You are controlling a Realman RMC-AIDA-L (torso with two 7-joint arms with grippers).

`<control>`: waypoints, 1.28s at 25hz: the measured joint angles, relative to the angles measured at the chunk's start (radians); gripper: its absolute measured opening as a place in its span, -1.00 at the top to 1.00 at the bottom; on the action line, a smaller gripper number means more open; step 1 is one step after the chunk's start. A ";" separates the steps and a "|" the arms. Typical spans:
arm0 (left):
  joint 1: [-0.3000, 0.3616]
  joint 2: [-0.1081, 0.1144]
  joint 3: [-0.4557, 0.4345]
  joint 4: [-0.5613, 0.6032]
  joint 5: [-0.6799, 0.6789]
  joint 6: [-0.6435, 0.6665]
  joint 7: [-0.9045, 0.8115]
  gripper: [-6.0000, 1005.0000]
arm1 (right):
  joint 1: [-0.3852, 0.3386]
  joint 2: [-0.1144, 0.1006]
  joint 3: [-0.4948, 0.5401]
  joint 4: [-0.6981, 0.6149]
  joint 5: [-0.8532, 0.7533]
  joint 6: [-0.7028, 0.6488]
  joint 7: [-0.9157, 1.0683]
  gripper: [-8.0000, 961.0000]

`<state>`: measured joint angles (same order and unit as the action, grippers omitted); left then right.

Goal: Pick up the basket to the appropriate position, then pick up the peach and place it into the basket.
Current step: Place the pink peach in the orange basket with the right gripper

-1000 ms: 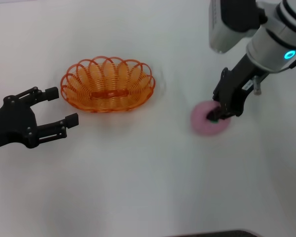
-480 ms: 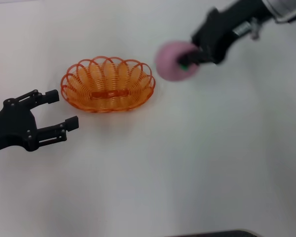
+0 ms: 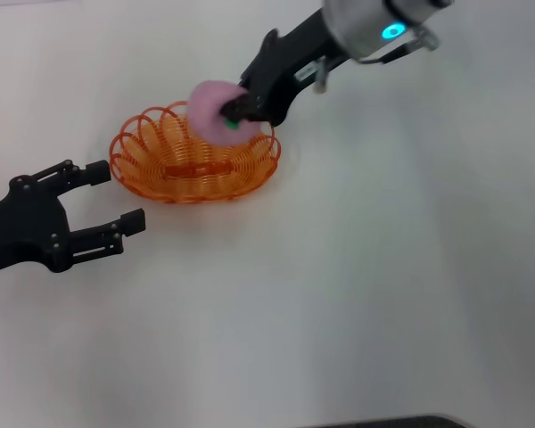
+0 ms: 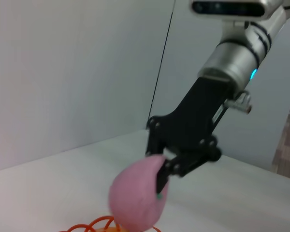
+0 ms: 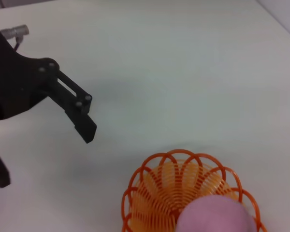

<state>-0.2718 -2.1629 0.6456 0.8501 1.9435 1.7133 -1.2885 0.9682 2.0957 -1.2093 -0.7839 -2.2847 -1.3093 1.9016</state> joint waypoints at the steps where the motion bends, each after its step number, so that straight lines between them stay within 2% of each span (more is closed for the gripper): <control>1: -0.001 0.000 0.000 -0.003 0.000 0.001 0.000 -0.71 | 0.005 0.001 -0.022 0.017 0.009 0.025 0.000 0.88; 7: -0.014 0.000 0.000 -0.025 0.000 0.003 0.004 -0.71 | 0.015 0.003 -0.093 0.070 0.059 0.104 -0.001 0.88; 22: -0.018 0.000 0.003 -0.025 0.000 0.003 0.002 -0.71 | 0.010 0.008 -0.122 0.103 0.092 0.158 0.007 0.66; 28: -0.018 0.000 0.018 -0.025 0.000 0.003 0.001 -0.71 | -0.002 0.005 -0.123 0.099 0.126 0.159 0.003 0.09; 32: -0.018 0.000 0.020 -0.025 -0.001 0.003 0.000 -0.71 | -0.044 -0.003 -0.120 0.050 0.182 0.144 0.000 -0.25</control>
<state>-0.2899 -2.1629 0.6652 0.8253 1.9429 1.7164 -1.2883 0.9243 2.0929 -1.3292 -0.7338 -2.1022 -1.1656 1.9014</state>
